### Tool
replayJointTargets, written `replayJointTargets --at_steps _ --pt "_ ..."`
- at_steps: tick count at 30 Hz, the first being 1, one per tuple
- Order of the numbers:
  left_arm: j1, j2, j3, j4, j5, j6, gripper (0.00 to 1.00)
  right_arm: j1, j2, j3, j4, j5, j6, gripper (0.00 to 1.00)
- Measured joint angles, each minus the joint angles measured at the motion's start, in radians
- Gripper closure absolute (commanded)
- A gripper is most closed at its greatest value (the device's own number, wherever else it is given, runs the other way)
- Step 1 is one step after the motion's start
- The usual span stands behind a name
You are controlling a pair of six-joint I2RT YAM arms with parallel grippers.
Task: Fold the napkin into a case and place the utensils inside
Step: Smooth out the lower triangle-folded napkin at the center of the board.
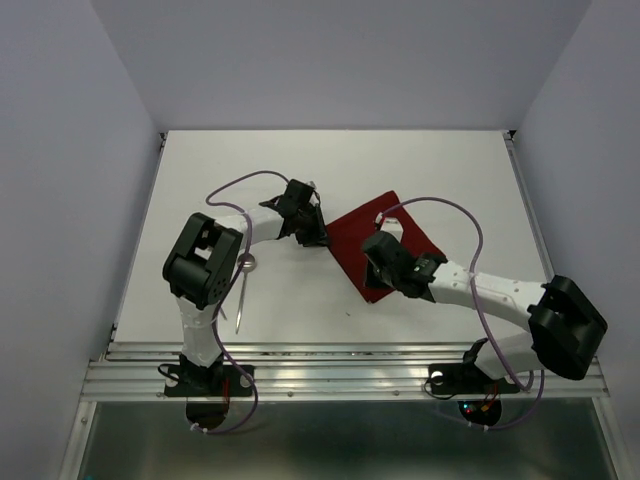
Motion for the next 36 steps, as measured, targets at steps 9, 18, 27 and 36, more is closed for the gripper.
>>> replayJointTargets --at_steps 9,18,27,36 --pt "-0.010 -0.088 0.010 -0.100 -0.077 0.055 0.63 -0.008 0.005 -0.048 0.008 0.026 0.003 0.91" --pt "-0.010 -0.029 0.089 -0.102 -0.087 0.058 0.99 -0.012 0.071 -0.091 0.058 -0.016 0.011 0.93" --pt "-0.010 0.077 0.148 -0.097 -0.075 0.055 1.00 -0.013 0.032 -0.108 0.043 -0.002 0.018 0.89" --pt "-0.010 0.116 0.196 -0.091 -0.065 0.055 1.00 -0.169 -0.065 -0.108 0.003 0.064 -0.013 0.87"
